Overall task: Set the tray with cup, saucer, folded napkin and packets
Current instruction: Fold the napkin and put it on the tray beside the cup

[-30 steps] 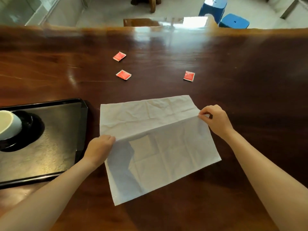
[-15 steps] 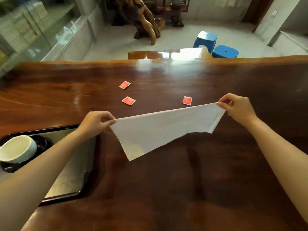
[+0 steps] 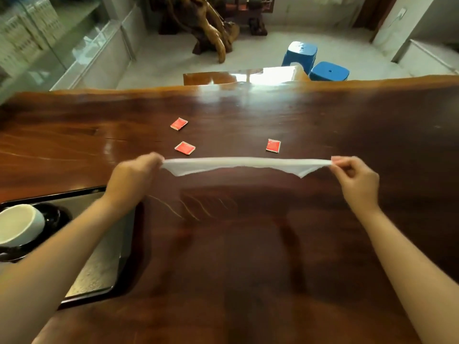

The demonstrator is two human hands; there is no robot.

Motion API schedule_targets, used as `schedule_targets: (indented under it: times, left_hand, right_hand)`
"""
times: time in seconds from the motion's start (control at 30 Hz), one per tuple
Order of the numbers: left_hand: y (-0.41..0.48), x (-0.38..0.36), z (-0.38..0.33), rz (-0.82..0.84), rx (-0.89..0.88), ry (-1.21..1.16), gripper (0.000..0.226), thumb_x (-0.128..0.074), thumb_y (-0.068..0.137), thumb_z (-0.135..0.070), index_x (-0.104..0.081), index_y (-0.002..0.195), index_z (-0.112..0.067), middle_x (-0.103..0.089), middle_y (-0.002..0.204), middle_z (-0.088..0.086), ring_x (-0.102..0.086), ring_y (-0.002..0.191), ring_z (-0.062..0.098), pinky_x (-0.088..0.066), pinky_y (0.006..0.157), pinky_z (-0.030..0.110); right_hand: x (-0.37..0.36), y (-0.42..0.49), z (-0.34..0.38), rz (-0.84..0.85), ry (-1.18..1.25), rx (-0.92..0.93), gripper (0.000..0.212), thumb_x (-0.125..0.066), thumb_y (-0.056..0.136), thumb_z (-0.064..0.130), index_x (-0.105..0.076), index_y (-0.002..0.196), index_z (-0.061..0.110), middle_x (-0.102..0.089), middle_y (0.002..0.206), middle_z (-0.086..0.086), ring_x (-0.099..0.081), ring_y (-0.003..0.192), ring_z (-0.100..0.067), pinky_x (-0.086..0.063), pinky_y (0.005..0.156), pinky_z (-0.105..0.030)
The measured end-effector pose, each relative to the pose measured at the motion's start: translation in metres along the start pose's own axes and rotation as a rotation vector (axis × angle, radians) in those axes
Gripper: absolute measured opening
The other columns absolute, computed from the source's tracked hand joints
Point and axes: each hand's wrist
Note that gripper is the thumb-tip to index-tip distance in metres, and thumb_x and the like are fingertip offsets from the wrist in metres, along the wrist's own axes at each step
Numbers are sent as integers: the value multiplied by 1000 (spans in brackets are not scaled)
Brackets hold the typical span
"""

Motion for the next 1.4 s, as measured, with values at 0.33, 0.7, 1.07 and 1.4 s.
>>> schedule_targets:
  times: [0.33,0.7,1.07,1.4]
  left_hand:
    - [-180,-83,-55,420,526,-333,26,-68,81,-6,-67,107,-4,-69,108,11,-67,99,26,-48,89,31]
    - [-158,-108,-39,252,1341,-688,44,-63,86,-22,-47,126,-17,-56,120,7,-57,94,20,-53,75,36]
    - [-63,-152,13,469,1259,-619,37,-61,87,-25,-55,118,-7,-59,97,4,-58,81,19,-48,66,32]
    - [-28,-169,22,447,1153,-892,11,-71,80,-10,-68,90,-5,-67,75,6,-64,59,13,-51,47,15]
  right_hand:
    - [-28,-143,-78,237,17,-577,24,-52,87,4,-66,89,23,-68,97,1,-66,91,-25,-54,81,-39]
    - [-50,-115,-88,265,-190,-738,37,-59,87,28,-54,117,6,-60,112,-13,-55,92,-22,-48,75,-37]
    - [-81,-67,-91,394,-489,-478,28,-60,87,25,-56,106,5,-57,103,-13,-54,93,-25,-44,68,-34]
    - [-155,-57,-72,491,-593,-144,53,-44,94,26,-28,144,12,-25,153,-8,-19,141,-27,-18,114,-45]
Point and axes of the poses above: each hand's wrist, its own y-axis towards the middle knuckle, its own x-axis out of the back of the hand, z = x × y
